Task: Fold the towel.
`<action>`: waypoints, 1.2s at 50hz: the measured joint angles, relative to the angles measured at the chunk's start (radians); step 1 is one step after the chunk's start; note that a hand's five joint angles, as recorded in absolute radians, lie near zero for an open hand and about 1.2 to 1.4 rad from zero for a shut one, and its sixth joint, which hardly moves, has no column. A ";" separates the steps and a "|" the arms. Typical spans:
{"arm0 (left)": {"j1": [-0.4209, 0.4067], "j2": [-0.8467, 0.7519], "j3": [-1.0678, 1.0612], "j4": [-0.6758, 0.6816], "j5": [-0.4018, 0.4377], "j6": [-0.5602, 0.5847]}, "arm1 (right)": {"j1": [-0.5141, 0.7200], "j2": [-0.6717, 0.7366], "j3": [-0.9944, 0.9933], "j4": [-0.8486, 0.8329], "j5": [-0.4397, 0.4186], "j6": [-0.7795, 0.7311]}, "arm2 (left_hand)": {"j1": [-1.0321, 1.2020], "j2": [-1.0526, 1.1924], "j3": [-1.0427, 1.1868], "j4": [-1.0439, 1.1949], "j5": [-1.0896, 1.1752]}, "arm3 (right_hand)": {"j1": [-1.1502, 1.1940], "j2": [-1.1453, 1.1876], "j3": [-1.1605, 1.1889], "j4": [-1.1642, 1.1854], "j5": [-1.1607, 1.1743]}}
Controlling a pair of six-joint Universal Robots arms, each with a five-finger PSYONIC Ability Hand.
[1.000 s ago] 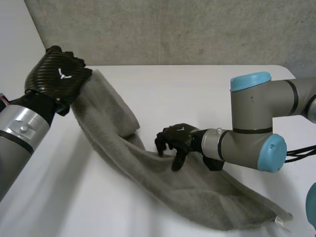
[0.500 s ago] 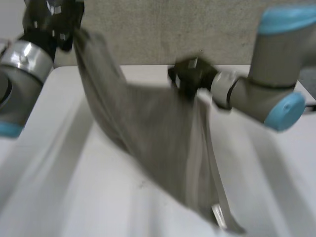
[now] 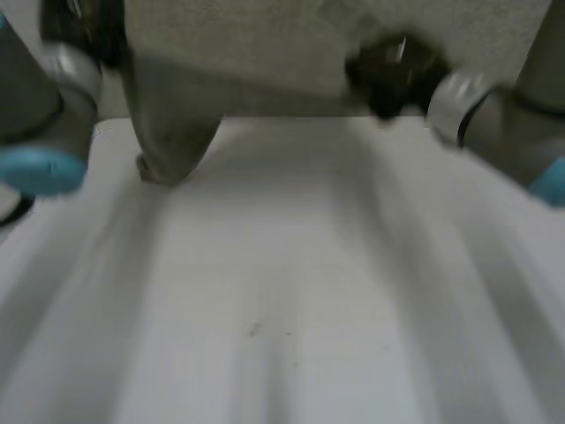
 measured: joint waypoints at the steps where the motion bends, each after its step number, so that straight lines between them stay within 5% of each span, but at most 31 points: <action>1: 0.004 0.004 -0.044 -0.008 0.001 0.001 | 0.000 0.001 0.034 0.005 -0.002 -0.020 | 0.000 0.000 0.000 0.000 0.000 | 0.000 0.000 0.000 0.000 0.000; 6: 0.023 0.035 -0.396 -0.034 0.008 0.009 | 0.008 0.024 0.345 -0.013 -0.004 -0.146 | 0.005 0.000 0.000 0.000 0.000 | 0.000 0.000 0.000 0.000 0.000; 14: 0.005 0.081 -0.744 0.043 0.011 0.011 | 0.011 0.039 0.568 -0.072 0.001 -0.164 | 0.005 0.000 0.000 0.000 0.000 | 0.000 0.006 0.000 0.000 0.005; 40: -0.063 0.463 -1.047 0.136 0.013 0.011 | -0.163 -0.359 0.926 -0.070 -0.013 -0.165 | 0.010 0.000 0.000 0.000 0.006 | 0.000 0.006 0.000 0.000 0.005; 49: -0.096 0.400 -1.076 0.230 0.091 0.013 | -0.195 -0.350 1.019 -0.125 -0.015 -0.252 | -0.650 -0.683 -0.676 -0.676 -0.665 | 0.000 0.010 0.000 0.000 0.005; 60: -0.006 0.313 -1.068 0.341 0.292 0.016 | -0.217 -0.308 1.041 -0.215 -0.024 -0.247 | -0.793 -0.827 -0.826 -0.828 -0.815 | 0.000 0.010 0.000 0.000 0.005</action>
